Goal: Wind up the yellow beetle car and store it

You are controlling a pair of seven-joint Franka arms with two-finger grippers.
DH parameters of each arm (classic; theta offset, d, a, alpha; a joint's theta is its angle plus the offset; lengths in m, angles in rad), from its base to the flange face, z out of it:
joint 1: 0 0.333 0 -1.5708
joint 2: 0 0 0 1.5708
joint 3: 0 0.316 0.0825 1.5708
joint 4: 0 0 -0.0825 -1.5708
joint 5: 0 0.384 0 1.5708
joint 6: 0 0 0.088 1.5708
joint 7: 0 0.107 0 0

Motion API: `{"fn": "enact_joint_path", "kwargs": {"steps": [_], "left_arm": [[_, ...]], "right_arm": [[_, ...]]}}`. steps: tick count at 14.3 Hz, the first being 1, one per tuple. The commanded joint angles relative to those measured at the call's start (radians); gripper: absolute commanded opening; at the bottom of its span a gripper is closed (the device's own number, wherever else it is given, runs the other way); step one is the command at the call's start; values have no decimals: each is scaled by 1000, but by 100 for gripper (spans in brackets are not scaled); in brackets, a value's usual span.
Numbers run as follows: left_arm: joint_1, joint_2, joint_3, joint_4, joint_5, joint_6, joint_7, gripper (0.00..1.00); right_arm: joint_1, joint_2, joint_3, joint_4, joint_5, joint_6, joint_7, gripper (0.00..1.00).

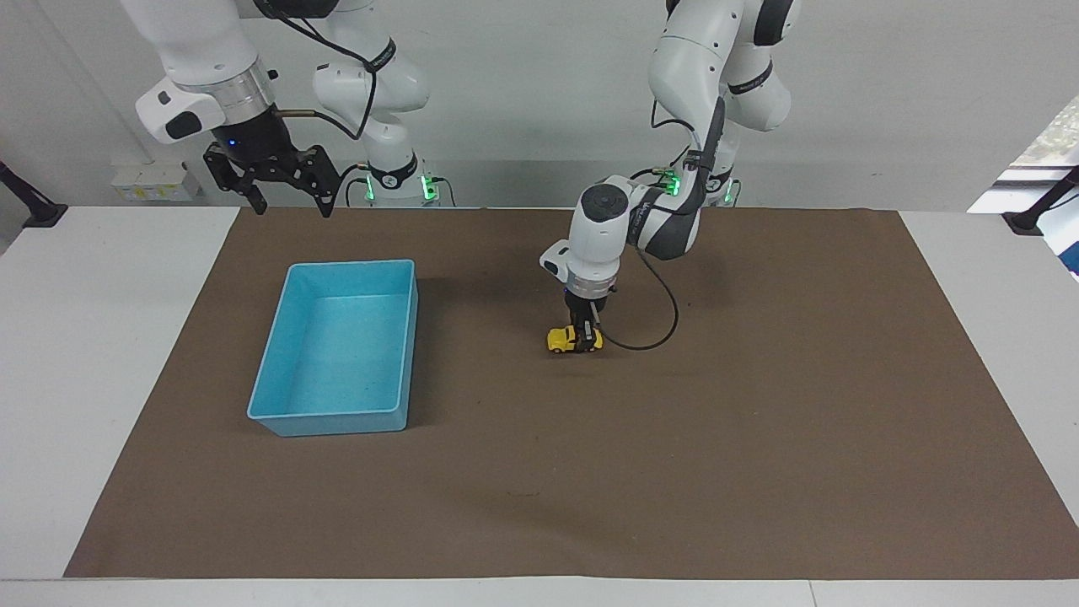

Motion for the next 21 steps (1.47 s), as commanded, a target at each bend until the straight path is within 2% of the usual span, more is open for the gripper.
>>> {"fn": "enact_joint_path", "kwargs": {"steps": [1,11,21], "left_arm": [[21,-33,4,-39,17,-5,21,0],[139,-62,4,-139,17,33,169,0],[196,-64,9,-151,17,13,207,0]], "right_arm": [[-14,1,7,6,27,-10,11,100],[-14,1,7,6,27,-10,11,100],[-14,1,7,6,27,-10,11,100]]}}
